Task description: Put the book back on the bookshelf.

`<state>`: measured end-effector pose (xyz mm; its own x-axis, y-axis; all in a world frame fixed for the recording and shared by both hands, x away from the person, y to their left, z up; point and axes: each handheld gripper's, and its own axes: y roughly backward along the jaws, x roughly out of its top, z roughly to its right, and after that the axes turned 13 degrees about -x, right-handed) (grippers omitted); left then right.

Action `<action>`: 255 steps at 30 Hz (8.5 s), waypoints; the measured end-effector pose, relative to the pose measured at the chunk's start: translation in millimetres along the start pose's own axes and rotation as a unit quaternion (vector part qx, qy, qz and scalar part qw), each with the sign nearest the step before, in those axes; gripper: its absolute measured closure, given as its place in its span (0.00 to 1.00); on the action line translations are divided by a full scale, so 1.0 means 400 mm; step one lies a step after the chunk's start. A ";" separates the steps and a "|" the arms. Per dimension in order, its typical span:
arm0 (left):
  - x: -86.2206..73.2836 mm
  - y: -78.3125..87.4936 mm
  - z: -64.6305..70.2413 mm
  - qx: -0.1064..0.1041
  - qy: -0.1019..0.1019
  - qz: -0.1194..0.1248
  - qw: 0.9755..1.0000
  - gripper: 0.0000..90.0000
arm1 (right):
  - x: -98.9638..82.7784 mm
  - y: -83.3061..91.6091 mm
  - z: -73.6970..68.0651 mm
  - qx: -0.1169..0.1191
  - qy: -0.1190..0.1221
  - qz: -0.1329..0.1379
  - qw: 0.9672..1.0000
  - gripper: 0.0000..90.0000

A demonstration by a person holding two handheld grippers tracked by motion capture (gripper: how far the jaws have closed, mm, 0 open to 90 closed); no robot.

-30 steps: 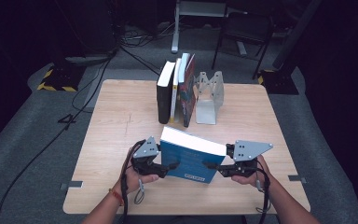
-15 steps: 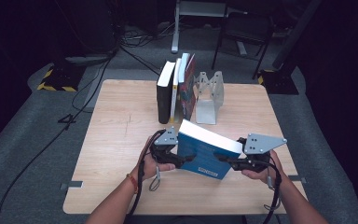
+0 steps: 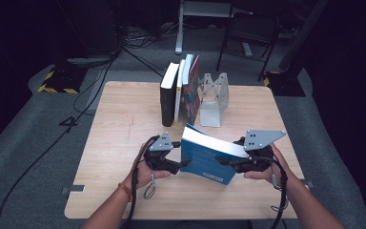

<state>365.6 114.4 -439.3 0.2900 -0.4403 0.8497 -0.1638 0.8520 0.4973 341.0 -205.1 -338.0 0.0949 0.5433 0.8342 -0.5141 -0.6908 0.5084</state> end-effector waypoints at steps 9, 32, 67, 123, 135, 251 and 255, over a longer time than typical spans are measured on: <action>-0.143 0.106 0.029 0.055 0.036 -0.067 0.996 0.28 | 0.006 0.005 -0.001 -0.005 -0.015 -0.017 1.000 0.67; -0.269 0.130 0.008 0.138 0.104 -0.099 0.980 0.18 | 0.032 0.081 0.074 -0.102 -0.070 -0.059 0.991 0.68; -0.268 0.127 0.009 0.138 0.107 -0.099 0.980 0.18 | 0.160 -0.052 0.285 -0.231 -0.138 -0.064 0.961 0.68; -0.262 0.116 0.008 0.124 0.097 -0.101 0.982 0.18 | 0.069 -0.185 0.342 -0.281 -0.203 -0.046 0.937 0.66; -0.261 0.115 0.009 0.126 0.099 -0.100 0.982 0.18 | 0.064 -0.155 0.326 -0.258 -0.167 -0.079 0.948 0.60; -0.260 0.111 0.011 0.110 0.087 -0.104 0.985 0.17 | 0.120 -0.220 0.378 -0.327 -0.222 -0.112 0.912 0.57; -0.260 0.111 0.011 0.110 0.088 -0.104 0.985 0.17 | 0.111 -0.214 0.378 -0.318 -0.218 -0.122 0.915 0.55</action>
<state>323.9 196.8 -504.8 0.4941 -0.5268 0.6917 -0.2786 0.6577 0.6999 518.2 -193.9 -312.2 0.5323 0.3072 0.7888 -0.8112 -0.0814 0.5791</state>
